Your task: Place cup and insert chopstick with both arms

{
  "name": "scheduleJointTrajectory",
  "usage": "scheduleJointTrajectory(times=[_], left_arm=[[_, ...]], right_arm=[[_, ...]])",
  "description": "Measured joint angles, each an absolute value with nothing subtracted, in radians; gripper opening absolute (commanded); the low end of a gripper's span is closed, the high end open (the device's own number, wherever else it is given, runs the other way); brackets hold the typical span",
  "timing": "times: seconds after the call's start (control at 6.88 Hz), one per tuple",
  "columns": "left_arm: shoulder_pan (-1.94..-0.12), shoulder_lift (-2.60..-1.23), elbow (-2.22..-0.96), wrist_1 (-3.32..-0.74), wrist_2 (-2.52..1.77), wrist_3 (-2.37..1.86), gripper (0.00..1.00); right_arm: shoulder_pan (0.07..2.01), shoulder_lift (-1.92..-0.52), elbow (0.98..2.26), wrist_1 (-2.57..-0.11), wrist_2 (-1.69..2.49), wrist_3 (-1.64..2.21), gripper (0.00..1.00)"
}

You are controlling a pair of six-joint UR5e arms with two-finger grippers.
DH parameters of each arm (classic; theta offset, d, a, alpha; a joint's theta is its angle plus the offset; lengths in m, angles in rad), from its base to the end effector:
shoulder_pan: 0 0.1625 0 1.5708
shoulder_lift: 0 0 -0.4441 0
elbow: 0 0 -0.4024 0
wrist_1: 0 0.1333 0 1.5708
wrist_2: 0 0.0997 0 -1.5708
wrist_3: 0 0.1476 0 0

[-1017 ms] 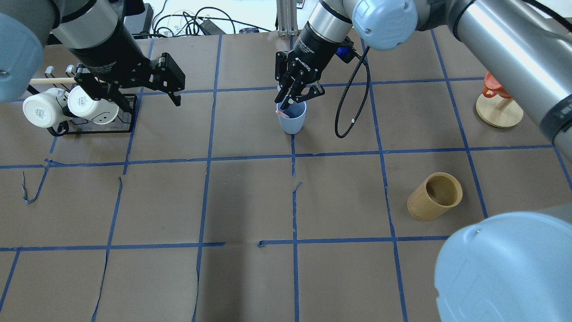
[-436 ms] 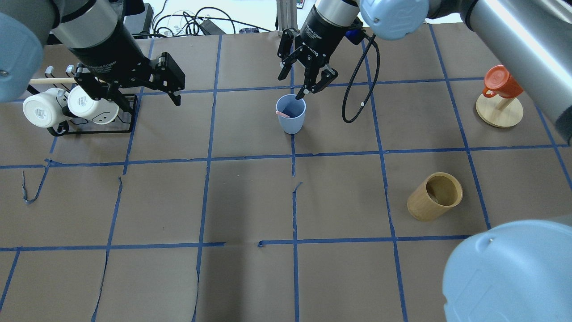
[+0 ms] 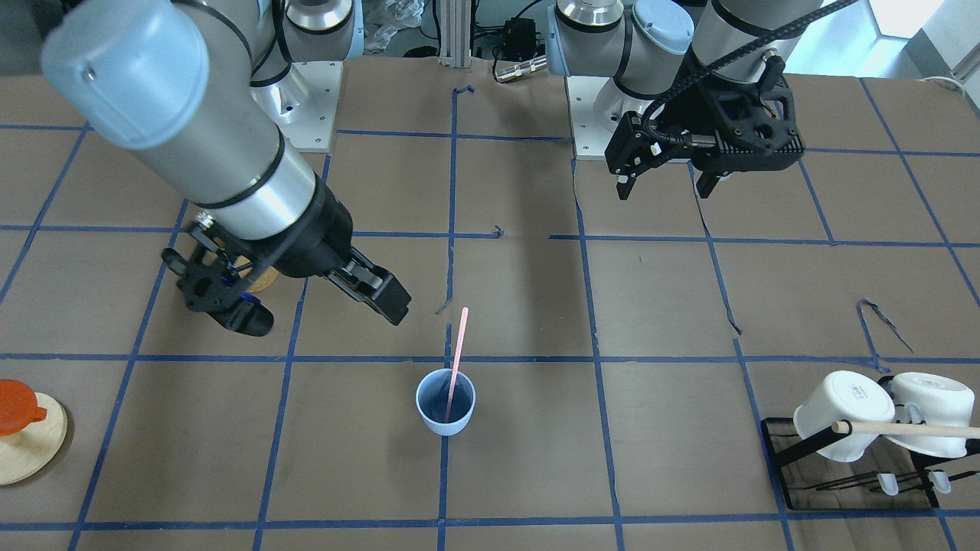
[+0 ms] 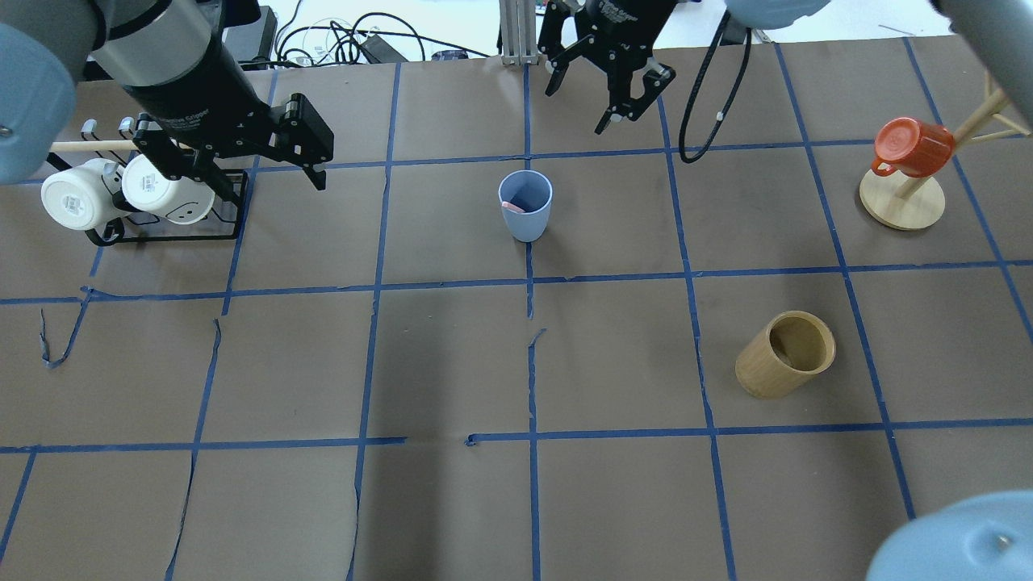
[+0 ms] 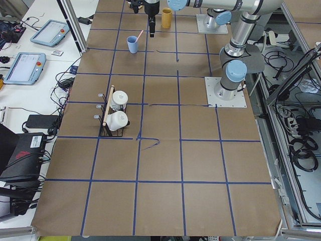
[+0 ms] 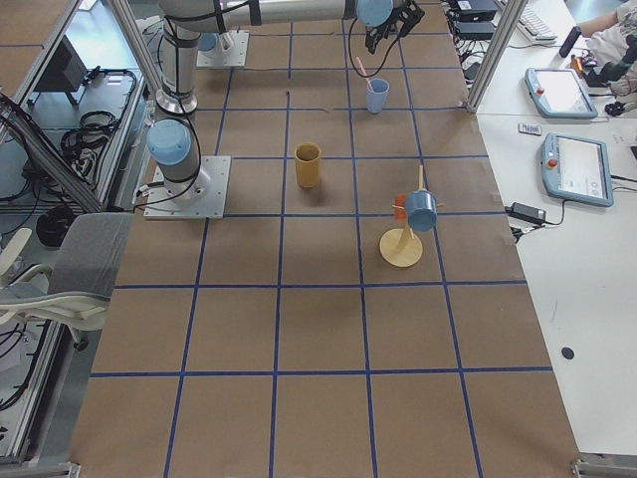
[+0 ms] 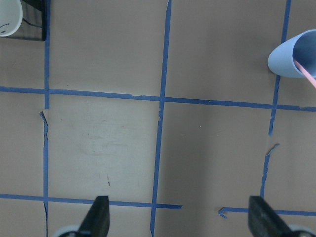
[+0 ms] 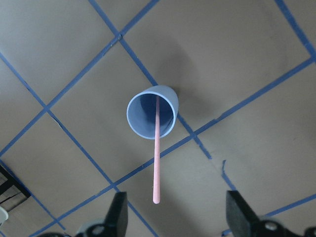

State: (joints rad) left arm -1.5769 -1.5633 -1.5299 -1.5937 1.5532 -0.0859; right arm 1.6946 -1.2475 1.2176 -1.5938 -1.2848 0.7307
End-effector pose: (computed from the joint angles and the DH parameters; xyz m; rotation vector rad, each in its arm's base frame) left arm -0.1390 -0.5012 0.4811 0.1242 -3.1201 0.0385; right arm 0.2539 -0.6238 0.4595 0.8436 2.7305 0.1017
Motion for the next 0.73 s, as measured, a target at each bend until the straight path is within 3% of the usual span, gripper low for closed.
scheduleJointTrajectory(times=[0.29, 0.73], left_arm=[[-1.577, -1.562, -1.53, -1.594, 1.554, -0.086, 1.0], [-1.577, -1.562, -1.532, -1.593, 1.555, -0.087, 1.0]], right_arm=[[1.659, -1.33, 1.253, -1.592, -1.405, 0.387, 1.0], [1.619, -1.444, 1.3, -1.581, -1.501, 0.042, 1.0]])
